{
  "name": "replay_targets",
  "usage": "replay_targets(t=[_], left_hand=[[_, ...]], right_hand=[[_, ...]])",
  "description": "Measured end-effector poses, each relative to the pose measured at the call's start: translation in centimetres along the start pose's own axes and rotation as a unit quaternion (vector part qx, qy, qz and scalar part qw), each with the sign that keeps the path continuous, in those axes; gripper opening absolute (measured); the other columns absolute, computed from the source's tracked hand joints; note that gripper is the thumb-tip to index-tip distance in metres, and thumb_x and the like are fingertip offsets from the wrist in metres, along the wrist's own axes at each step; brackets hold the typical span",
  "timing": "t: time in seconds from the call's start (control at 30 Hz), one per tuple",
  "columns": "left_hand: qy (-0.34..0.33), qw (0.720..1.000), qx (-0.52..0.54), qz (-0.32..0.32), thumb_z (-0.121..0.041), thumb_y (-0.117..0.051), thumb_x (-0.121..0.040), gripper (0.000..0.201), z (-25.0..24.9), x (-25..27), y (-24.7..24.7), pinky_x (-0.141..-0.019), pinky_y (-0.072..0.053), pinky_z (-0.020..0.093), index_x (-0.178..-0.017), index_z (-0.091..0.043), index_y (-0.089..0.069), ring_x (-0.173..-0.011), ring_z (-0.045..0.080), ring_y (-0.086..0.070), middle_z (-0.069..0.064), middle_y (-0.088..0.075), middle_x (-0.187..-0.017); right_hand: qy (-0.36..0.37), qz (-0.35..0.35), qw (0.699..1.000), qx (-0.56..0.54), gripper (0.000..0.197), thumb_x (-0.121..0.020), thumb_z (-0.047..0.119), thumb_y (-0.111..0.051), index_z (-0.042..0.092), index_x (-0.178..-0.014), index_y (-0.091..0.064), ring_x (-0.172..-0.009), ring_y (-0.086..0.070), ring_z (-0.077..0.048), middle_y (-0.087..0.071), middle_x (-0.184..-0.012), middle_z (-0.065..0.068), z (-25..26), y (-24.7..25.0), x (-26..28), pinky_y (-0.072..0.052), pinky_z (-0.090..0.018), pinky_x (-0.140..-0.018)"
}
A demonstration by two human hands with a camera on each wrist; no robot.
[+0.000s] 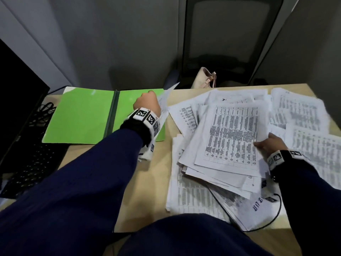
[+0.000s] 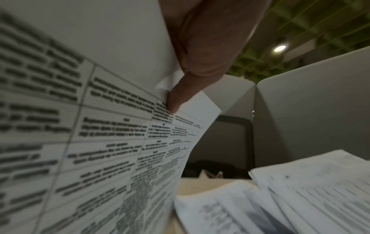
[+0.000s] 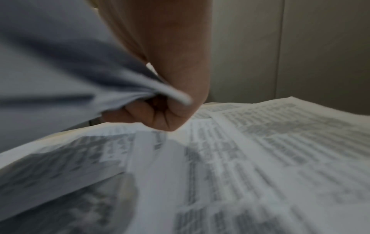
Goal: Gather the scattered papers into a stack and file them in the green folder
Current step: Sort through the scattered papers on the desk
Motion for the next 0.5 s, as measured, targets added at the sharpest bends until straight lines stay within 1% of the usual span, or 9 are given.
replay_targets(t=[0.1, 0.13, 0.17, 0.2, 0.23, 0.3, 0.33, 0.43, 0.5], left_hand=[[-0.019, 0.999, 0.004, -0.038, 0.0, -0.05, -0.087, 0.029, -3.6, 0.6, 2.0, -0.083, -0.05, 0.042, -0.116, -0.006, -0.054, -0.111, 0.04, -0.059, 0.019, -0.061, -0.119], [-0.023, 0.998, 0.011, -0.053, 0.0, -0.05, -0.087, 0.029, -4.6, 0.8, 2.7, -0.082, -0.049, 0.042, -0.115, -0.007, -0.054, -0.111, 0.04, -0.059, 0.019, -0.061, -0.118], [-0.027, 0.997, 0.023, -0.066, -0.001, -0.05, -0.087, 0.028, -5.5, 0.9, 3.4, -0.082, -0.049, 0.042, -0.114, -0.009, -0.055, -0.11, 0.04, -0.059, 0.019, -0.062, -0.117], [-0.029, 0.996, 0.036, -0.081, -0.002, -0.05, -0.087, 0.028, -6.3, 1.3, 4.1, -0.081, -0.049, 0.042, -0.113, -0.01, -0.055, -0.109, 0.041, -0.06, 0.018, -0.062, -0.116], [-0.026, 0.994, 0.055, -0.095, -0.003, -0.051, -0.086, 0.028, -6.9, 1.5, 4.7, -0.08, -0.049, 0.042, -0.112, -0.01, -0.055, -0.107, 0.041, -0.06, 0.018, -0.063, -0.116], [-0.006, 0.987, 0.115, -0.115, -0.004, -0.05, -0.086, 0.029, -7.6, 2.0, 5.7, -0.081, -0.049, 0.041, -0.113, -0.011, -0.056, -0.106, 0.04, -0.06, 0.017, -0.063, -0.116], [0.01, 0.981, 0.154, -0.117, -0.005, -0.05, -0.086, 0.03, -7.6, 2.0, 5.9, -0.082, -0.048, 0.04, -0.113, -0.012, -0.057, -0.107, 0.039, -0.06, 0.016, -0.063, -0.117], [0.057, 0.964, 0.241, -0.1, -0.006, -0.05, -0.085, 0.029, -6.9, 1.9, 5.2, -0.079, -0.044, 0.031, -0.112, -0.007, -0.06, -0.109, 0.033, -0.061, 0.013, -0.064, -0.118], [0.097, 0.952, 0.284, -0.06, -0.004, -0.05, -0.087, 0.03, -6.0, 2.1, 2.8, -0.077, -0.044, 0.028, -0.116, -0.003, -0.061, -0.111, 0.031, -0.061, 0.014, -0.064, -0.121]], right_hand=[[-0.033, -0.018, 0.998, -0.049, 0.028, -0.079, -0.017, -0.058, 0.011, -0.084, -0.057, -0.109, -0.057, -0.038, -0.059, -0.086, -0.019, -1.0, 4.2, -1.8, -0.05, -0.026, -0.054], [-0.042, -0.024, 0.997, -0.059, 0.027, -0.079, -0.017, -0.057, 0.009, -0.088, -0.058, -0.111, -0.056, -0.037, -0.058, -0.085, -0.019, -1.3, 5.4, -2.4, -0.052, -0.022, -0.055], [-0.051, -0.027, 0.998, -0.041, 0.026, -0.081, -0.015, -0.057, 0.005, -0.097, -0.059, -0.111, -0.056, -0.034, -0.058, -0.091, -0.021, -1.5, 6.3, -2.5, -0.053, -0.021, -0.063], [-0.049, -0.036, 0.998, -0.02, 0.032, -0.083, -0.012, -0.057, 0.002, -0.112, -0.057, -0.108, -0.057, -0.032, -0.058, -0.102, -0.023, -1.5, 7.3, -2.5, -0.051, -0.021, -0.071], [-0.045, -0.046, 0.998, 0.013, 0.039, -0.085, -0.009, -0.056, 0.0, -0.124, -0.052, -0.099, -0.058, -0.031, -0.059, -0.114, -0.023, -1.6, 7.9, -2.6, -0.048, -0.019, -0.072], [-0.031, -0.061, 0.997, 0.025, 0.04, -0.088, -0.011, -0.051, -0.007, -0.127, -0.048, -0.072, -0.053, -0.026, -0.057, -0.117, -0.016, -2.0, 8.9, -2.8, -0.048, -0.011, -0.056], [-0.023, -0.067, 0.997, 0.043, 0.039, -0.088, -0.013, -0.05, -0.008, -0.126, -0.048, -0.066, -0.049, -0.024, -0.058, -0.114, -0.017, -2.2, 9.1, -2.8, -0.048, -0.013, -0.055], [-0.032, -0.07, 0.99, 0.122, 0.038, -0.085, -0.011, -0.055, -0.007, -0.123, -0.049, -0.073, -0.052, -0.026, -0.059, -0.117, -0.028, -2.9, 8.8, -3.3, -0.047, -0.037, -0.075], [-0.023, -0.068, 0.984, 0.162, 0.035, -0.084, -0.009, -0.056, -0.008, -0.119, -0.05, -0.075, -0.054, -0.028, -0.06, -0.113, -0.028, -3.1, 8.5, -3.8, -0.051, -0.037, -0.069]])
Point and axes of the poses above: each hand's wrist, its own x-axis away from the middle knuckle, its own y-axis out of the back of the hand, z = x × y, the point moved 6 cm from there along -x, towards the middle knuckle
